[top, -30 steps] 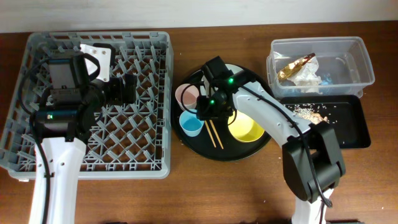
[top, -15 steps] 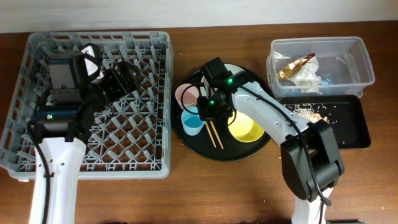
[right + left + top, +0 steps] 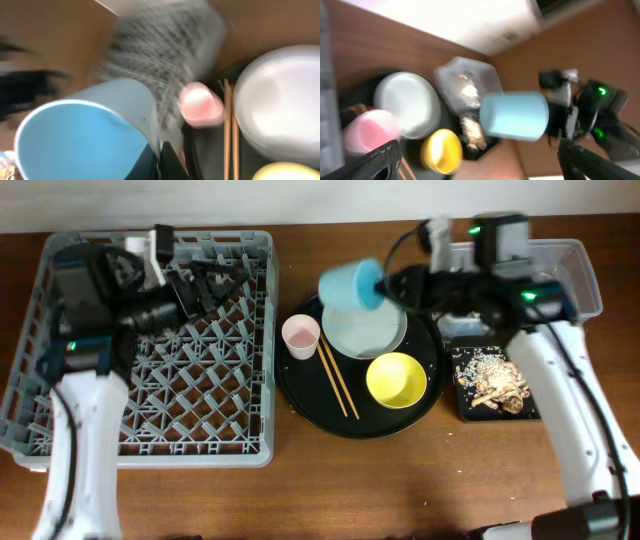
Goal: Sort waste into correct bins and load items into the dishwasher rack
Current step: 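Grasp the blue cup with the right gripper and lift it, then hand the blue cup from right gripper to left gripper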
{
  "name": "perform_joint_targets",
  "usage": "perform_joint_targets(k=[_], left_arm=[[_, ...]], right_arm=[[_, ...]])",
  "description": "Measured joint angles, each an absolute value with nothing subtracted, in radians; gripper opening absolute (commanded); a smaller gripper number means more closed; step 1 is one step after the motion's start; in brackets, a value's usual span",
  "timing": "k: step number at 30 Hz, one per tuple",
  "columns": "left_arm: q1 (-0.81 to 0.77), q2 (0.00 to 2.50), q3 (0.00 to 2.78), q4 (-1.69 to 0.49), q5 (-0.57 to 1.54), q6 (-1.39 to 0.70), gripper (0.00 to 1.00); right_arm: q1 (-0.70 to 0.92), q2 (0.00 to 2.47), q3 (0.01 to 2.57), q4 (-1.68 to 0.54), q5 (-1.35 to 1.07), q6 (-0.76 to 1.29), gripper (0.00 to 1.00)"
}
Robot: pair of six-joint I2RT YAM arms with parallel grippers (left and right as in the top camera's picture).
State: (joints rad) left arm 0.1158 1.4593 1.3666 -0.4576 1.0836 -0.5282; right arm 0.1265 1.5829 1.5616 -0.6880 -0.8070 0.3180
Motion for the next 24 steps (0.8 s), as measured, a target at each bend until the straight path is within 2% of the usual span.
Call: perform_joint_targets(k=[3,4,11,13,14,16,17,18,20,21,22,23,24], left_arm=[[0.111,1.641,1.367,-0.336,1.385,-0.533,0.99],[0.108,1.685,1.367,-0.333,1.428,-0.536,0.99],[0.021,1.760,1.367,-0.325,1.541,-0.536,0.98],[-0.003,1.760,1.367,-0.324,1.551,-0.536,0.89],[-0.012,1.760,1.367,-0.324,1.562,-0.535,0.75],[-0.020,1.760,1.367,-0.327,1.573,-0.540,0.63],[-0.019,1.760,1.367,-0.326,1.573,-0.539,0.54],[-0.018,1.760,1.367,-0.328,1.573,-0.538,0.49],[-0.018,1.760,1.367,-0.328,1.573,-0.535,0.48],[-0.018,1.760,1.367,-0.328,1.573,-0.535,0.48],[-0.018,1.760,1.367,-0.327,1.573,-0.536,0.48],[-0.018,1.760,1.367,-0.328,1.572,-0.536,0.47],[-0.019,1.760,1.367,-0.328,1.570,-0.536,0.45]], right_arm=[[0.133,1.625,1.561,-0.556,-0.949,0.311,0.04],[0.145,1.652,1.559,-0.516,-0.986,0.311,0.04],[0.270,1.782,1.554,-0.335,-1.084,0.338,0.04],[0.305,1.817,1.553,-0.294,-1.083,0.358,0.04],[0.321,1.834,1.553,-0.271,-1.082,0.370,0.04],[0.331,1.848,1.553,-0.261,-1.082,0.386,0.04],[0.331,1.854,1.553,-0.258,-1.084,0.393,0.04],[0.331,1.854,1.553,-0.256,-1.086,0.398,0.04],[0.331,1.854,1.553,-0.255,-1.086,0.405,0.05],[0.331,1.853,1.553,-0.255,-1.086,0.408,0.29],[0.331,1.853,1.553,-0.255,-1.086,0.409,0.47],[0.331,1.853,1.553,-0.257,-1.084,0.413,0.73],[0.334,1.853,1.553,-0.253,-1.083,0.410,0.81]])
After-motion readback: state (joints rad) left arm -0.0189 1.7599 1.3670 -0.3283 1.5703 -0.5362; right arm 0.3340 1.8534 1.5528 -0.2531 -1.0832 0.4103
